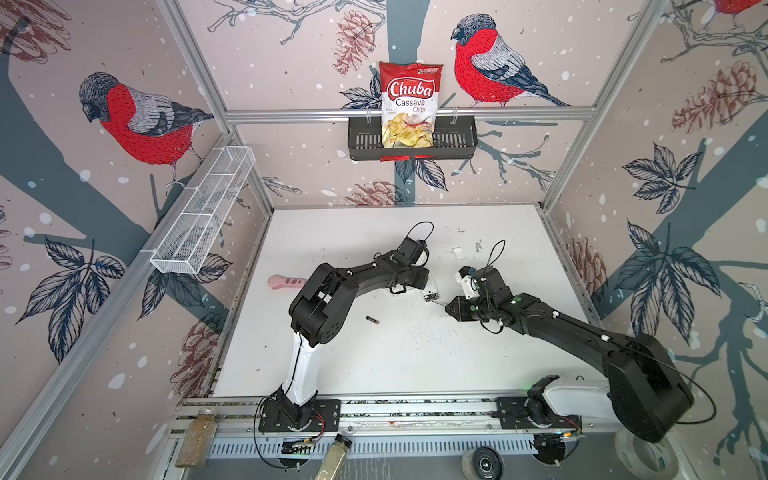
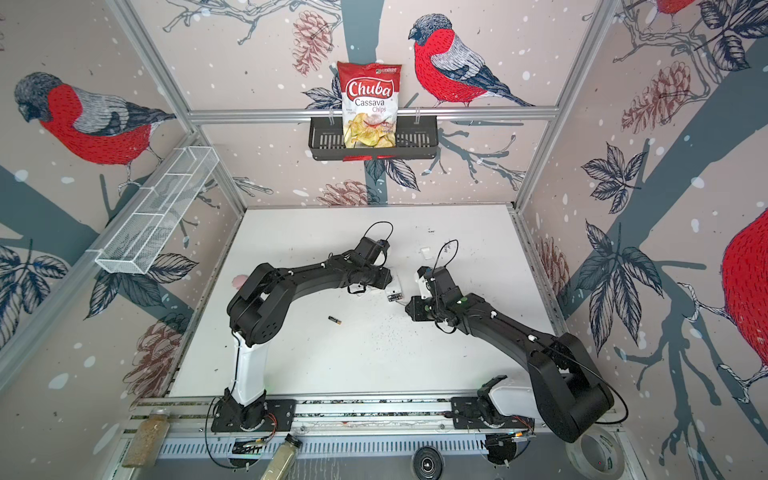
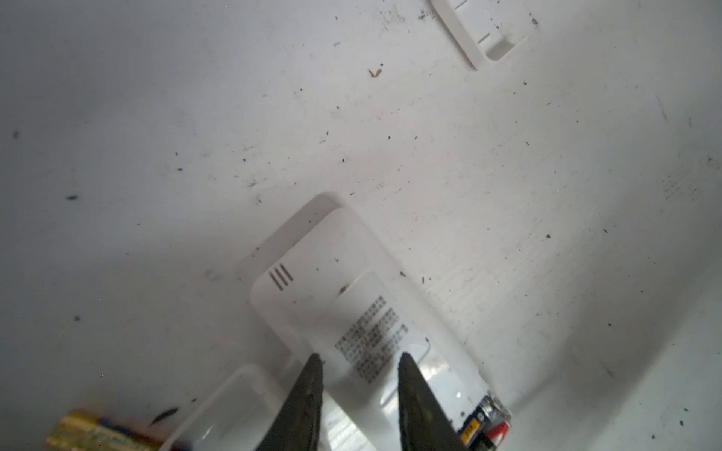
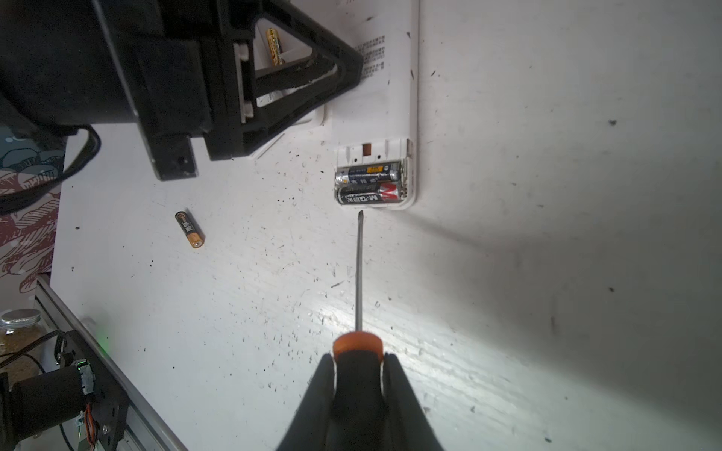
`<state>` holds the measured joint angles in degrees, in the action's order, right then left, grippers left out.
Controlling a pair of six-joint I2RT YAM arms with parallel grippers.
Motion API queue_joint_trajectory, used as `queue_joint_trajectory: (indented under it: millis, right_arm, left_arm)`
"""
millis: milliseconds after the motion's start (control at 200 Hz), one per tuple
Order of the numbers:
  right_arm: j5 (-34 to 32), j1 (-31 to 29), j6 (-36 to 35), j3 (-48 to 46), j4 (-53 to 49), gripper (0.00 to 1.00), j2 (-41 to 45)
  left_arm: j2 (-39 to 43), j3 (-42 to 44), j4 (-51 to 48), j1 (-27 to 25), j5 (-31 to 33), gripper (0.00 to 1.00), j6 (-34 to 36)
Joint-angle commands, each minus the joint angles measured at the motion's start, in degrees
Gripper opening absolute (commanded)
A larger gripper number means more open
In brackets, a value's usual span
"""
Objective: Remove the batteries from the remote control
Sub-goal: 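Pry the first battery out of the compartment with the screwdriver tip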
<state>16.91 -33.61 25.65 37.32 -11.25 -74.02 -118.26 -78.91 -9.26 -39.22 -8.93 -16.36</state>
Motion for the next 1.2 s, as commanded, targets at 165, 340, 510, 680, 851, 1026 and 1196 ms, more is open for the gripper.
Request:
queue_joint_trajectory:
  millis: [165,340,510,680,851,1026,1196]
  right_arm:
    - [-2.13,-0.32,0.27,0.04,0.21,0.11,-0.01]
    - [-2.45,-0.31,0.64,-0.06,0.78,0.11,-0.4]
    - [-2.58,-0.41,0.93,-0.4,1.71,0.11,-1.06]
    - [-2.32,-0.58,1.75,-1.36,4.85,0.11,-0.46]
    - [-2.12,-0.67,2.19,-2.44,7.64,0.11,-0.48]
    - [-2.2,-0.67,3.09,-3.83,10.4,0.11,0.67]
    - [-1.44,-0.67,3.14,-3.49,11.02,0.1,0.53]
  left_arm:
    - [-1.01,0.5,1.62,-0.15,-0.48,0.32,-0.05]
    - [-1.19,0.59,2.14,-0.22,-1.18,0.31,-0.21]
    - [-1.19,0.58,2.05,-0.24,-1.02,0.3,-0.07]
    - [-1.19,0.95,2.05,-0.24,-1.07,0.28,0.07]
    - [-1.19,1.17,2.15,-0.24,-1.46,0.27,-0.01]
    - [-1.1,1.44,2.22,-0.24,-1.53,0.26,-0.06]
    - [-1.01,1.54,2.23,-0.24,-1.69,0.26,-0.12]
